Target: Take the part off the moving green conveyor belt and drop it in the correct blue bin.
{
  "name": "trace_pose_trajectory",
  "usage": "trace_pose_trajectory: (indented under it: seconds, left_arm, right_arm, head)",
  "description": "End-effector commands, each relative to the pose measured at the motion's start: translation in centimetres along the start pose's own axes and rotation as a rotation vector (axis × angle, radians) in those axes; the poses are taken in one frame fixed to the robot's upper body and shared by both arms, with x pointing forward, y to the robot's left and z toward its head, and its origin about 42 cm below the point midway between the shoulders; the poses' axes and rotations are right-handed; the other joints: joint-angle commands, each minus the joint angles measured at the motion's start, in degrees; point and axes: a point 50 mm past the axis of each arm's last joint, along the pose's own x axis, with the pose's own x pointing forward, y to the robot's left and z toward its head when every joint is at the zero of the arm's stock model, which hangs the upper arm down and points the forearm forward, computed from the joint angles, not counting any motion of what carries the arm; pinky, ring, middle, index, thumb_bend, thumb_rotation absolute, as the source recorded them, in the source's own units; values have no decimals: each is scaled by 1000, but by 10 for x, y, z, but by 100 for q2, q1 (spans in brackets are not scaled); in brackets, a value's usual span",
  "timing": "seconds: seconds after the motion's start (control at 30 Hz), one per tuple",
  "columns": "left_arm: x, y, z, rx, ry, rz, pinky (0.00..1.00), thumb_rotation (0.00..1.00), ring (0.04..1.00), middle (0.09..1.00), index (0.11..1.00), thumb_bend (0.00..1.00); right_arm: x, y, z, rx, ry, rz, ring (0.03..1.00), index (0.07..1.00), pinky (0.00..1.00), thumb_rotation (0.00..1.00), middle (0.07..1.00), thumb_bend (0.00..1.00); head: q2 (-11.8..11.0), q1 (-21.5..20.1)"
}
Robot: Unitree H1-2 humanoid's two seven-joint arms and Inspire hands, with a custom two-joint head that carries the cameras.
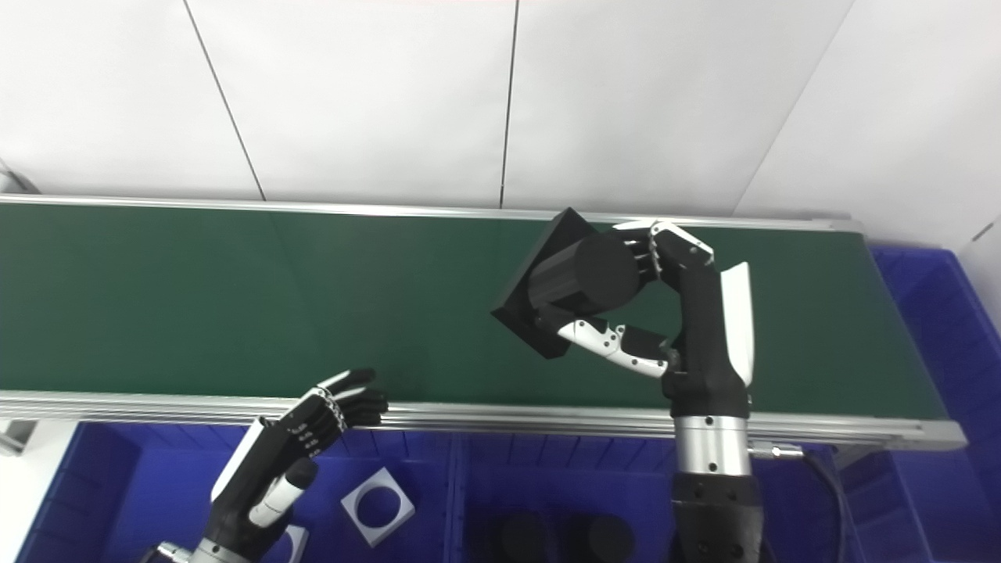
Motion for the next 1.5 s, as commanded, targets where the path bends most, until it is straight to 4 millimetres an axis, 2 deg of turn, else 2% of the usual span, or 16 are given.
trace_pose_trajectory:
  seconds: [0.0, 0.4, 0.53, 0.67, 0.7, 0.83, 1.13, 1.47]
  left_arm:
    - [1, 6, 6, 5, -43, -2, 749, 787, 759, 771, 837, 775]
    - [-1, 19, 6, -8, -39, 4, 744, 787, 755, 769, 832, 779]
    - [-2, 23, 7, -8, -36, 8, 741, 788, 751, 766, 830, 781]
    - [-3, 25, 9, -12, -32, 16, 738, 784, 746, 761, 826, 780]
    - [-3, 26, 9, -13, -31, 16, 737, 782, 746, 762, 825, 774]
    - [-4, 29, 9, -24, -27, 19, 735, 771, 743, 759, 821, 787]
    - [-5, 38, 10, -33, -26, 28, 725, 758, 736, 753, 818, 815]
    - [-4, 45, 11, -28, -27, 25, 721, 759, 734, 750, 819, 817]
  right_arm:
    - [-3, -6, 13, -5, -33, -60, 415, 493, 344, 0, 468, 531]
    - [-41, -14, 12, -3, 55, -141, 430, 481, 351, 0, 488, 530]
    - [-54, -13, 9, -21, 91, -153, 386, 493, 314, 0, 462, 530]
    - [-68, -12, 4, -16, 136, -166, 413, 489, 344, 0, 471, 531]
    - [-71, -12, 2, -18, 143, -169, 369, 496, 302, 0, 444, 530]
    - [-84, -12, -4, -16, 176, -174, 330, 502, 263, 0, 418, 528]
    - [-115, -9, -19, -22, 308, -219, 402, 493, 336, 0, 460, 531]
    - [-143, -7, -38, -46, 404, -251, 408, 490, 336, 0, 476, 529]
  head:
    - [25, -51]
    - [148, -418]
    - [189, -537]
    - [225, -632]
    - [228, -639]
    - [266, -744]
    - [368, -972]
    - [432, -1169]
